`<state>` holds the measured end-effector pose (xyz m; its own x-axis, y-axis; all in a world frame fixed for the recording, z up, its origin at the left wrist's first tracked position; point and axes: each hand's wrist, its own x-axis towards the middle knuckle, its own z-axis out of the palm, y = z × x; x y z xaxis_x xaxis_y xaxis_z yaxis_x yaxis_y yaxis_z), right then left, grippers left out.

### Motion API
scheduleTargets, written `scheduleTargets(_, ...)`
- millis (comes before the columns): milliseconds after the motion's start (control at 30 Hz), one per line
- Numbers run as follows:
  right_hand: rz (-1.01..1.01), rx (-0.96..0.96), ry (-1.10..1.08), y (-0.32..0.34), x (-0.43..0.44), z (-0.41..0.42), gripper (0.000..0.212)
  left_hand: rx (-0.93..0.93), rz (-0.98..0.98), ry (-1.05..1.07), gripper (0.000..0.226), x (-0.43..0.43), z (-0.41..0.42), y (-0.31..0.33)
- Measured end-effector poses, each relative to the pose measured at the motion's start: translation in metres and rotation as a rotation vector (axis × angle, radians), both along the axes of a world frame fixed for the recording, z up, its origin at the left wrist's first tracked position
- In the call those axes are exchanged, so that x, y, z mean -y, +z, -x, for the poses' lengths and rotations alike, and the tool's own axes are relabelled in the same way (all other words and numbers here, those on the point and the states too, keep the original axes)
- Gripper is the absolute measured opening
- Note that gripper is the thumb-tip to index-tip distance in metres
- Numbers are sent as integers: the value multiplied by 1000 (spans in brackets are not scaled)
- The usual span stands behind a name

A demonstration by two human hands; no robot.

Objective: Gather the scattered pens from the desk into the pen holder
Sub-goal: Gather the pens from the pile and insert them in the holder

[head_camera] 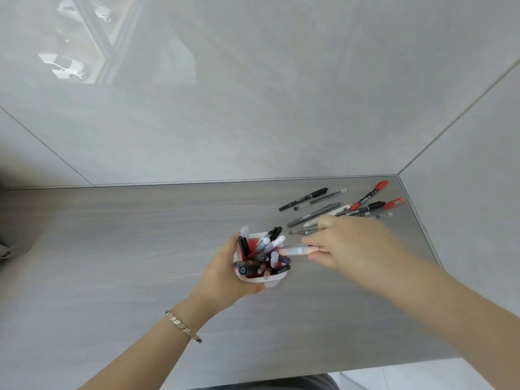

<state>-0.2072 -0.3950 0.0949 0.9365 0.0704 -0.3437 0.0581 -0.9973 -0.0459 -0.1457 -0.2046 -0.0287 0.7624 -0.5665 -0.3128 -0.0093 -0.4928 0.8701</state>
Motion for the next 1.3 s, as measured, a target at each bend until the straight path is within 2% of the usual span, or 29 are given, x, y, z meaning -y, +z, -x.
scheduleTargets(100, 39, -57, -8, -17, -20, -22, 20, -6, 15, -37, 83, -3, -4, -2)
scheduleTargets(233, -235, -1, -230, -38, -35, -37, 26, -8, 49, -45, 78, -3, -5, -4)
scheduleTargets(300, -433, 103, -362, -46, -34, -31, 22, -8, 69, -48, 77, -2, -6, -8)
scheduleTargets(367, -599, 284, -471, -52, -34, -21, 10, -15, 82, -43, 74, -2, -6, -9)
scheduleTargets(433, -664, 460, -576, -63, -36, -11, 12, -27, 86, -33, 74, -2, -5, -11)
scheduleTargets(500, -655, 508, -633, -77, -43, -7, 23, -39, 83, -32, 78, -3, -5, -14)
scheduleTargets(600, -536, 410, -570, -95, -58, -7, 45, -26, 83, -43, 80, -4, -6, -17)
scheduleTargets(700, -578, 260, -558, -103, -66, 0, 71, -9, 90, -69, 78, -5, -7, -16)
scheduleTargets(767, -532, 196, -546, -104, -73, 12, 89, -2, 96, -78, 76, -5, -8, -16)
scheduleTargets(900, -431, 88, -494, -98, -76, 13, 95, -45, 97, -71, 91, -5, -6, -17)
scheduleTargets(933, -471, 63, -489, -95, -71, 7, 93, -48, 94, -66, 91, -5, -5, -18)
scheduleTargets(1000, -680, 58, -518, -85, -56, -4, 73, -53, 74, -44, 90, -4, -4, -18)
scheduleTargets(1067, -826, 216, -588, -83, -34, -6, 47, -52, 69, -21, 88, -3, -3, -17)
scheduleTargets(1133, -775, 366, -645, -94, -4, 1, 32, -46, 73, 4, 83, -1, -1, -8)
scheduleTargets(1200, -627, 354, -694, -117, 32, 10, 27, -49, 84, 40, 79, 3, 1, -1)
scheduleTargets(1300, -435, 266, -687, -152, 81, 19, 32, -21, 84, 85, 76, 16, 7, 9)
